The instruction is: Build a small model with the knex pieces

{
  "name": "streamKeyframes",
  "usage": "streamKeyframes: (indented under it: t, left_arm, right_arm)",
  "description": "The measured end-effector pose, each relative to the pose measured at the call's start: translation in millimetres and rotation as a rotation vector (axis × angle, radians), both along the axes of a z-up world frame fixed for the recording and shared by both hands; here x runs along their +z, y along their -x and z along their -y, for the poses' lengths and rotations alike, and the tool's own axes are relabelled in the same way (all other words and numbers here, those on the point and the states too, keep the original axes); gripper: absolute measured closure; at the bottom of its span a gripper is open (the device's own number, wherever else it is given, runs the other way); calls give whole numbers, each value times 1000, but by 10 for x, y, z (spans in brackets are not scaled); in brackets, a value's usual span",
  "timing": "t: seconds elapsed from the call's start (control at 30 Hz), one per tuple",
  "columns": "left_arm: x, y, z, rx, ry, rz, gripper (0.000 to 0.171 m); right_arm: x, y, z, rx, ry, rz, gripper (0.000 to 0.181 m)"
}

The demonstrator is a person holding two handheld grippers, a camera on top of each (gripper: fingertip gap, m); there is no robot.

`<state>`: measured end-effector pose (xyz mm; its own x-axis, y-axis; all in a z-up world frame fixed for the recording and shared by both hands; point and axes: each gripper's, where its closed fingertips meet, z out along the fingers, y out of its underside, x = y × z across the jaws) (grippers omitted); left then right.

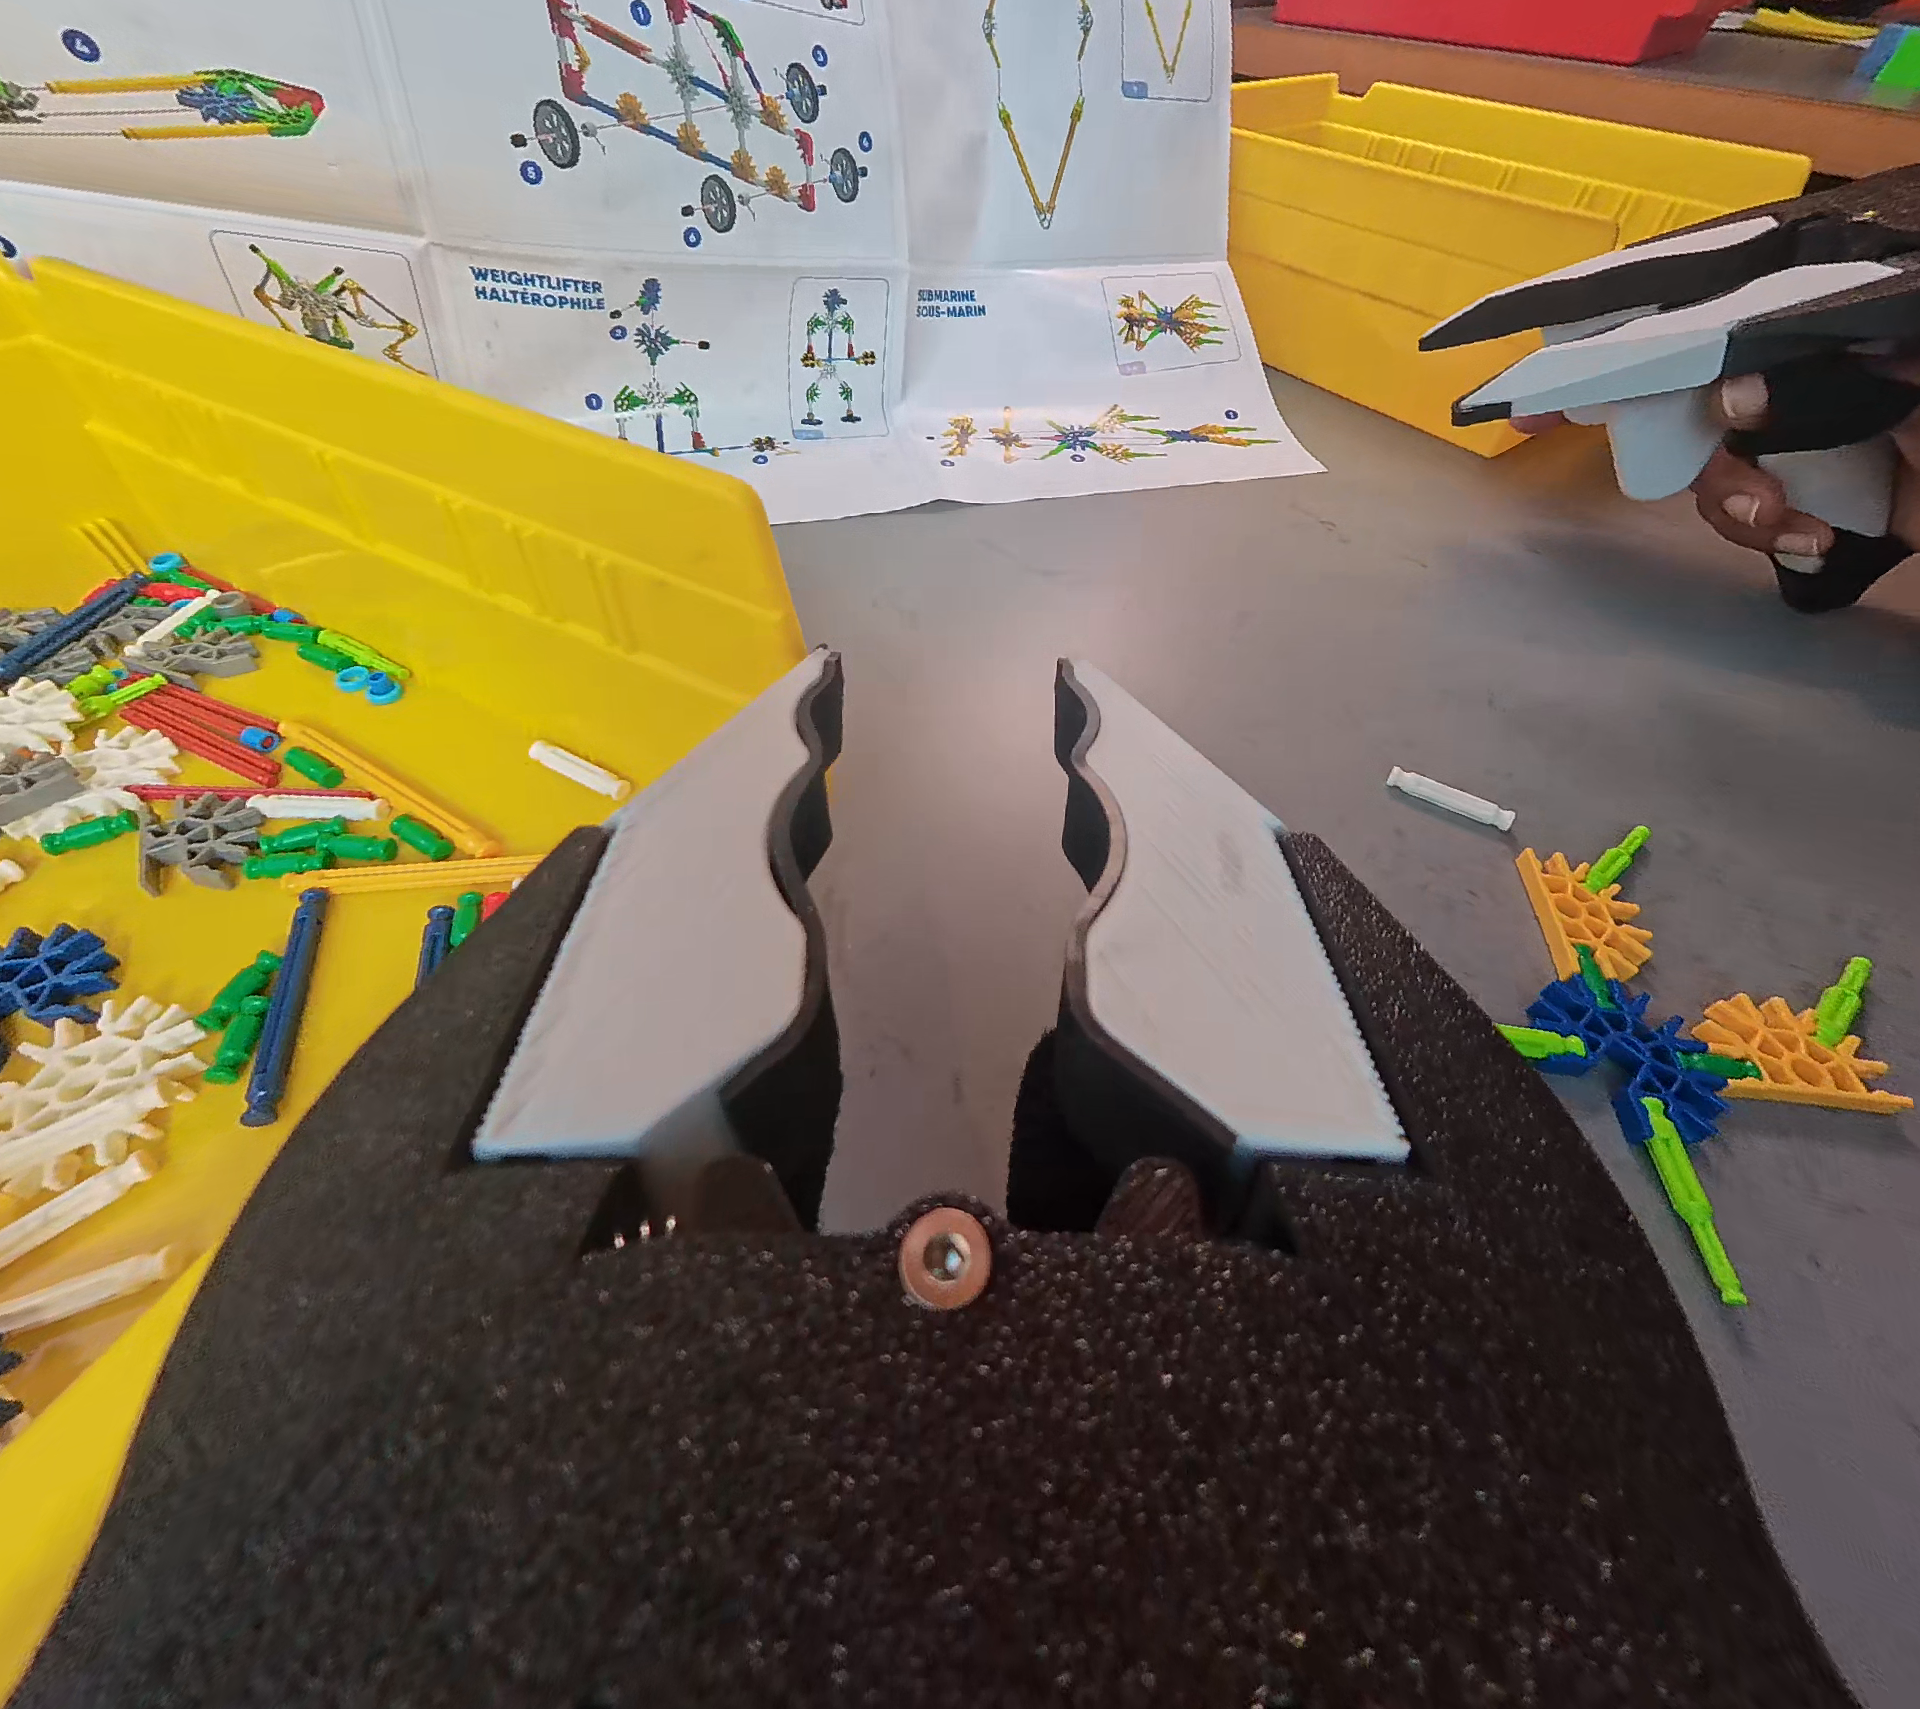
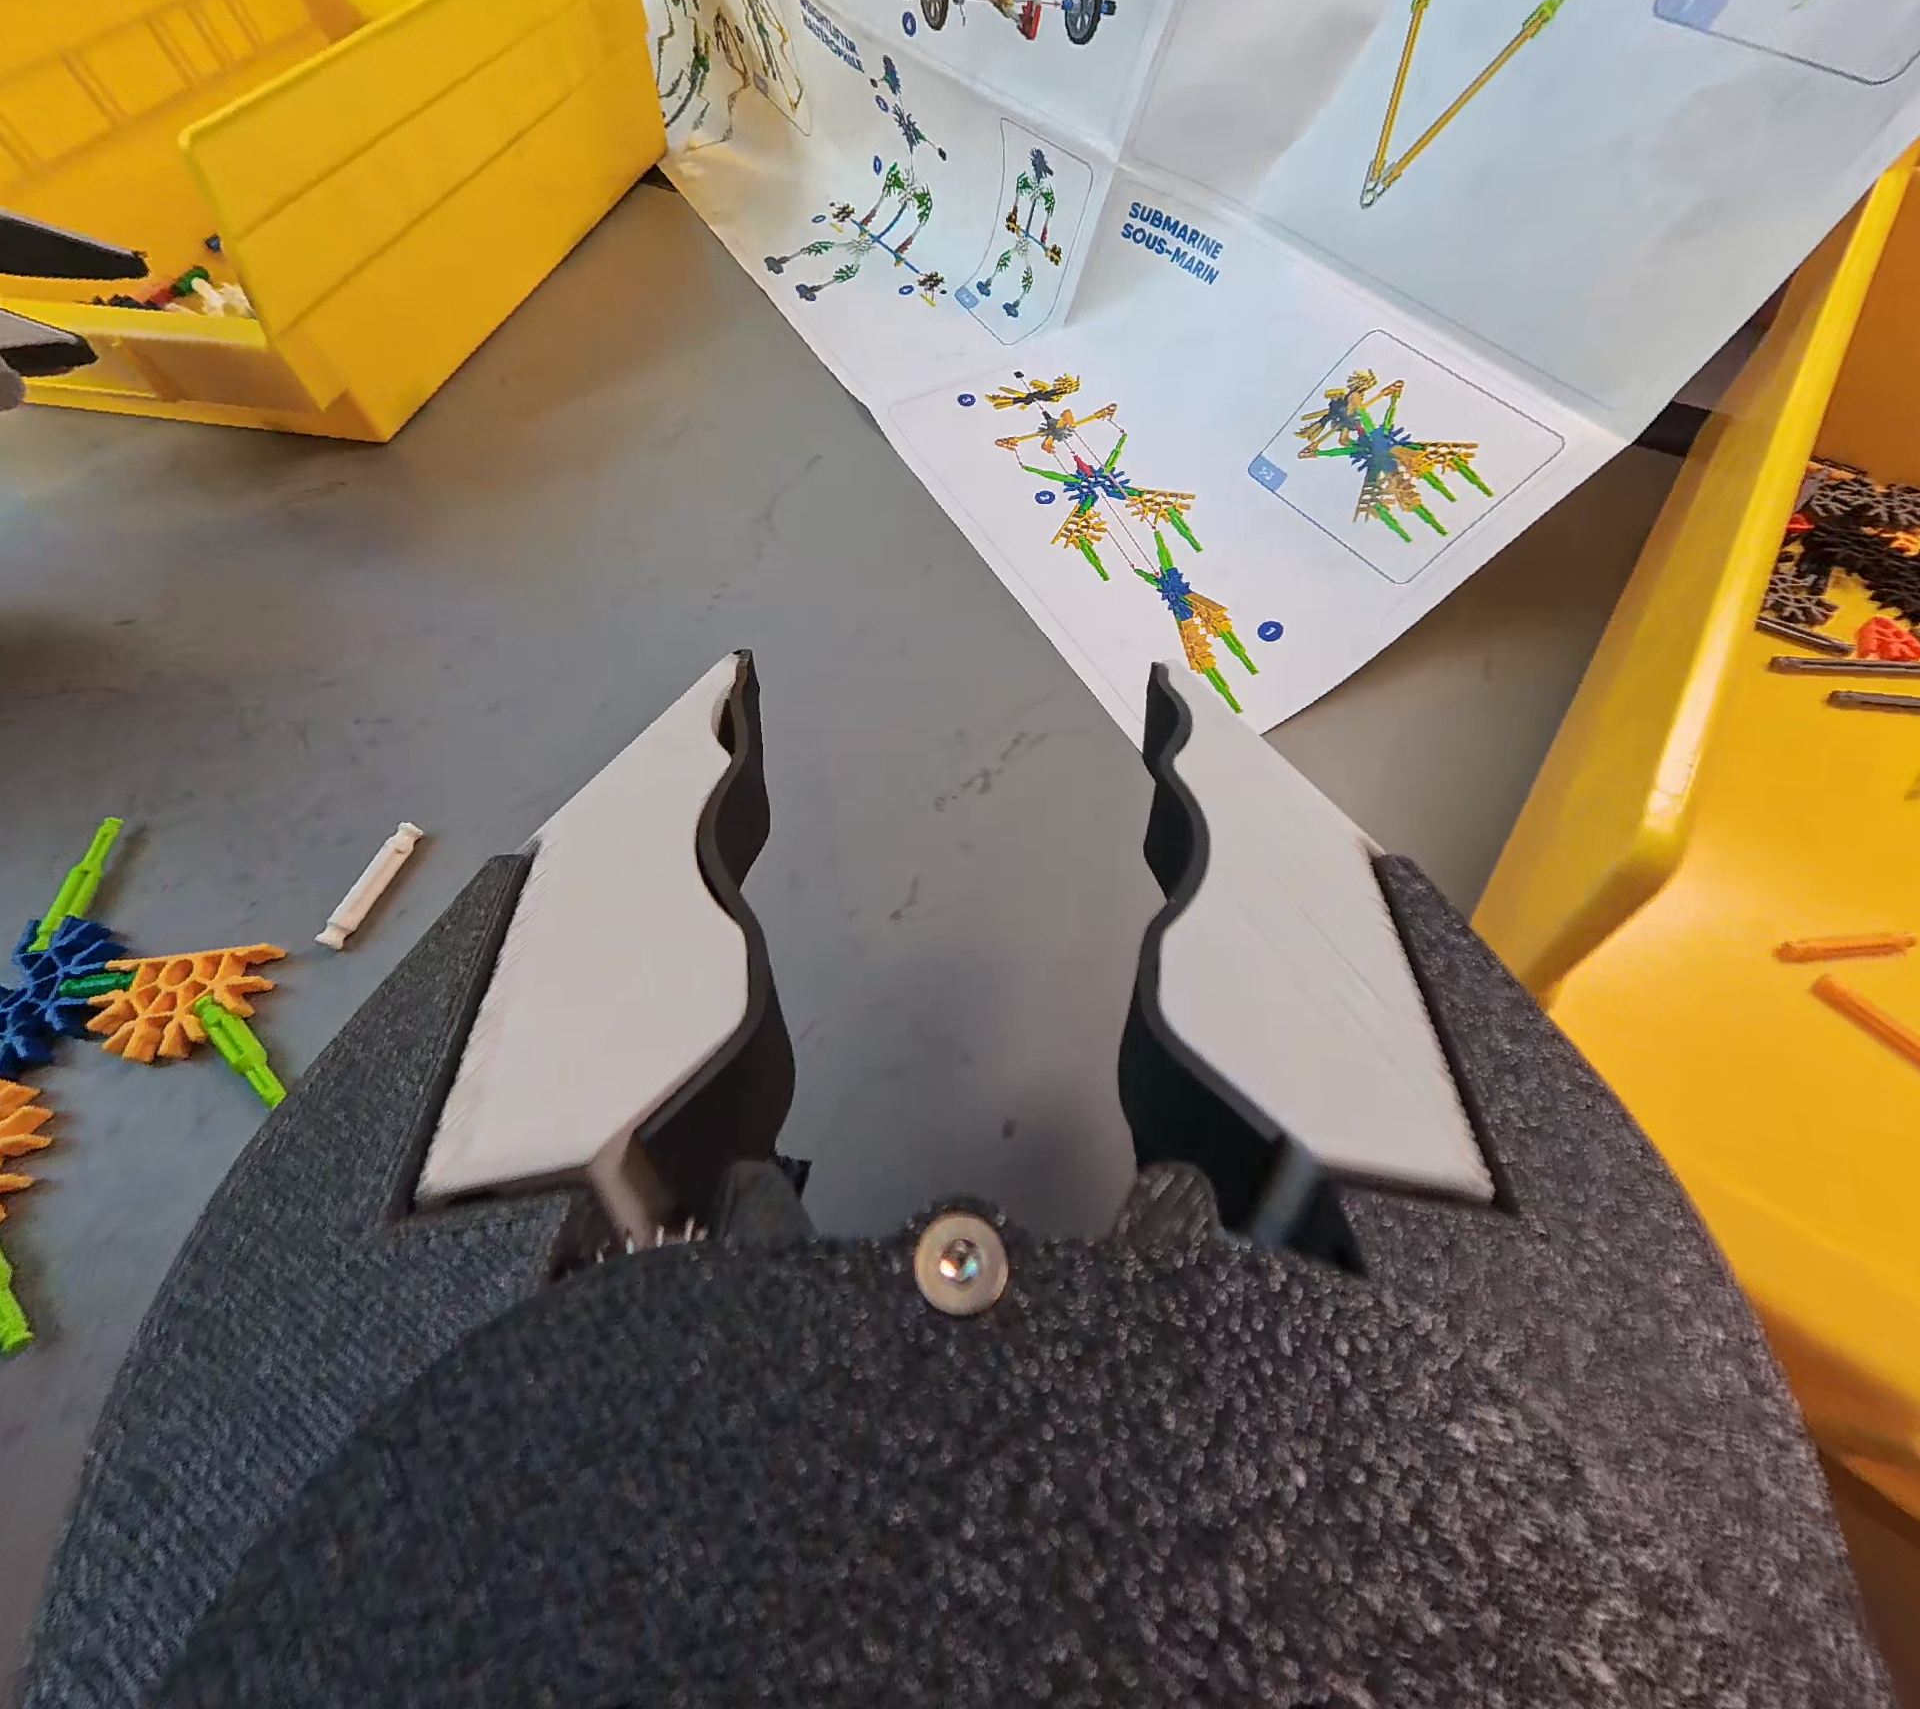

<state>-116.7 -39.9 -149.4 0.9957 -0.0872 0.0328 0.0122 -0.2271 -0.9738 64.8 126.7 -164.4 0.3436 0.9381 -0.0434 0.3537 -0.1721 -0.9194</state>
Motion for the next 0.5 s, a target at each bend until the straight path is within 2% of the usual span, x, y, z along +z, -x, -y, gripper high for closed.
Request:
streamKeyframes:
  t: [0.5]
  left_arm:
    - [-13, 22, -16, 9, 6, -1, 131]
  right_arm:
    - [0, 27, 60, 43, -2, 1, 111]
